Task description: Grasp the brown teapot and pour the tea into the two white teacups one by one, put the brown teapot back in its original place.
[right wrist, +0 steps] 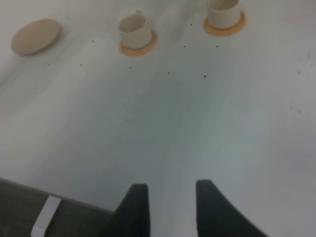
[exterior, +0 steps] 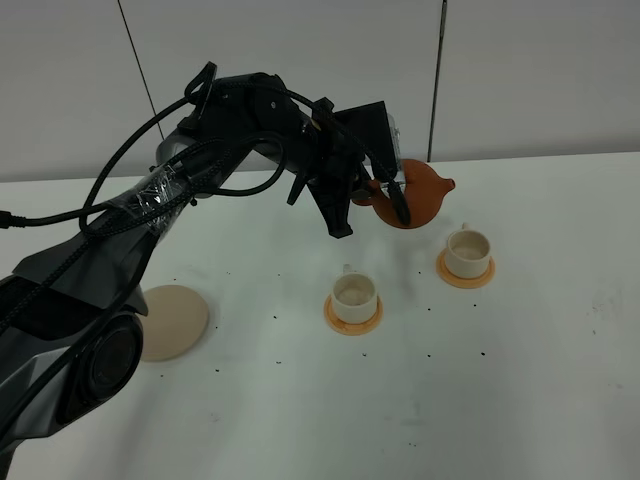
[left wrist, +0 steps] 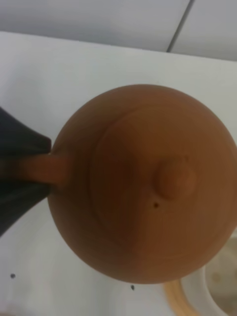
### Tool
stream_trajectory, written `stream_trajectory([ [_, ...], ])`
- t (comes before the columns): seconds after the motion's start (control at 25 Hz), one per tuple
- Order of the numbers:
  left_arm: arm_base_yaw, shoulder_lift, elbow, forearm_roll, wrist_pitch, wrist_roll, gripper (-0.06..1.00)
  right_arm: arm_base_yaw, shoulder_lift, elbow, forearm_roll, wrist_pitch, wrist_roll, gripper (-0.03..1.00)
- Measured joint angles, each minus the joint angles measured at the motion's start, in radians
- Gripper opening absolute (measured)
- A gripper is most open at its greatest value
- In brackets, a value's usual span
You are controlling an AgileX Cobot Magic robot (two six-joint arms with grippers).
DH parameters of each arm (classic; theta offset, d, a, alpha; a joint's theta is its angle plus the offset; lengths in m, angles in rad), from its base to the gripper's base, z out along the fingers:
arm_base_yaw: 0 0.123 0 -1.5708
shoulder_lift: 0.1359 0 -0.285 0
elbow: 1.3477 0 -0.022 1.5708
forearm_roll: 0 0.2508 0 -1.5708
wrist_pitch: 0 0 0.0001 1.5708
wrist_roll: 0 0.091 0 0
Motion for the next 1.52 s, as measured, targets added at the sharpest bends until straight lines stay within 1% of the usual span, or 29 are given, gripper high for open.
stream_trajectory([
  [0.16, -0.016, 0.0, 0.0, 0.06, -0.018, 0.0, 0.17, 0.0, 0.0, 0.0, 0.0, 0.0, 0.0, 0.23],
  [0.48, -0.036, 0.021, 0.0, 0.074, -0.056, 0.009, 0.17, 0.0, 0.0, 0.0, 0.0, 0.0, 0.0, 0.23],
  [0.72, -0.061, 0.034, 0.0, 0.139, -0.064, 0.019, 0.17, 0.0, 0.0, 0.0, 0.0, 0.0, 0.0, 0.23],
  [0.96, -0.065, 0.034, 0.0, 0.148, -0.085, 0.02, 0.17, 0.0, 0.0, 0.0, 0.0, 0.0, 0.0, 0.23],
  [1.32, -0.066, 0.034, 0.0, 0.153, -0.117, 0.073, 0.17, 0.0, 0.0, 0.0, 0.0, 0.0, 0.0, 0.23],
  [1.52, -0.077, 0.034, 0.0, 0.213, -0.129, 0.117, 0.17, 0.0, 0.0, 0.0, 0.0, 0.0, 0.0, 0.23],
])
